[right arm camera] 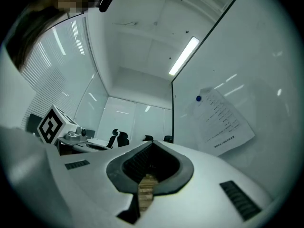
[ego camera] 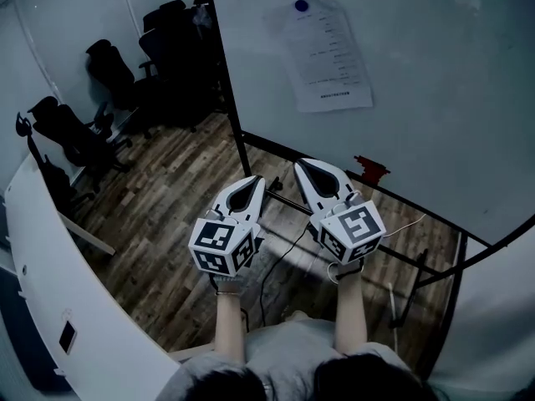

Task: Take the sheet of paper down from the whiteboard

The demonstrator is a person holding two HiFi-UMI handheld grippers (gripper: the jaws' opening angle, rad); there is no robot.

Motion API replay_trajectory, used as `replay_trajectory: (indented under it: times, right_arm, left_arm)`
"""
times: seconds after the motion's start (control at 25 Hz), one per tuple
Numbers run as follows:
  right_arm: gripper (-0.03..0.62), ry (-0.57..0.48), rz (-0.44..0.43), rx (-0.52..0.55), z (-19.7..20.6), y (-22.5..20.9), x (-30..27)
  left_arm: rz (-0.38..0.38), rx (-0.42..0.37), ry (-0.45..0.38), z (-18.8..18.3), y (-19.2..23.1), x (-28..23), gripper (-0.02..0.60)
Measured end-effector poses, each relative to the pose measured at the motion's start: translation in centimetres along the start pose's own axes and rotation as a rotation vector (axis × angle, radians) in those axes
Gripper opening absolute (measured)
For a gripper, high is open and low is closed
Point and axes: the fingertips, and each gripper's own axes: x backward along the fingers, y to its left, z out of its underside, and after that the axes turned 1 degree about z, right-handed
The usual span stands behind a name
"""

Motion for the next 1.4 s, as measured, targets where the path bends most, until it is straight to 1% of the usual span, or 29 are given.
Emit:
replay_trajectory:
  times: [0.24,0.4,0.48,0.64,0.8,0.96,1.16,1.24,1.32,1.4]
  right_arm:
    - [0.0,0.012,-0.037,0.01,0.6,-2.8,-2.4]
    - [0.0,0.025,-0.055,0.01,1.3,-4.1,-3.4]
    - [0.0,0.031,-0.055,0.008,1.6,-4.8,-3.6]
    - [0.0,0.033,-0.039,-0.002,1.9,-6.4,-4.0]
    - [0.0,0.016,-0.031,-0.018,1.7,-7.1,-3.9]
    - [0.0,0.046,-0.003,0.001,2.0,-7.9,-4.0]
    - [0.0,0.044,0.055,0.028,1.3,-10.2,-5.0]
    - [0.0,0.042,0.091,0.039,0.9,-11.2,-5.9]
    - [0.0,0.034,0.115,0.038,0.6,-11.7,-7.2]
    - [0.0,0.029,0.129,0.03,0.6,-11.9,-8.5]
  left_arm:
    - [-0.019,0.024,0.007,0.3,1.5,-3.3,0.006]
    - [-0.049,0.026,0.014,0.9,2.0,-5.3,0.006]
    - [-0.059,0.025,0.015,1.0,2.1,-5.8,0.006]
    - [-0.078,0.016,0.042,1.6,2.5,-6.2,0.006]
    - [-0.083,0.031,0.02,1.3,3.2,-6.0,0.006]
    - [-0.046,0.036,0.001,1.0,3.3,-7.3,0.006]
    - [0.043,-0.001,0.003,0.9,3.1,-10.9,0.006]
    - [0.078,-0.009,-0.028,-0.2,3.5,-12.4,0.006]
    - [0.102,0.005,-0.069,-1.4,4.6,-13.7,0.006]
    - [0.136,0.023,-0.083,-2.2,5.7,-14.8,0.006]
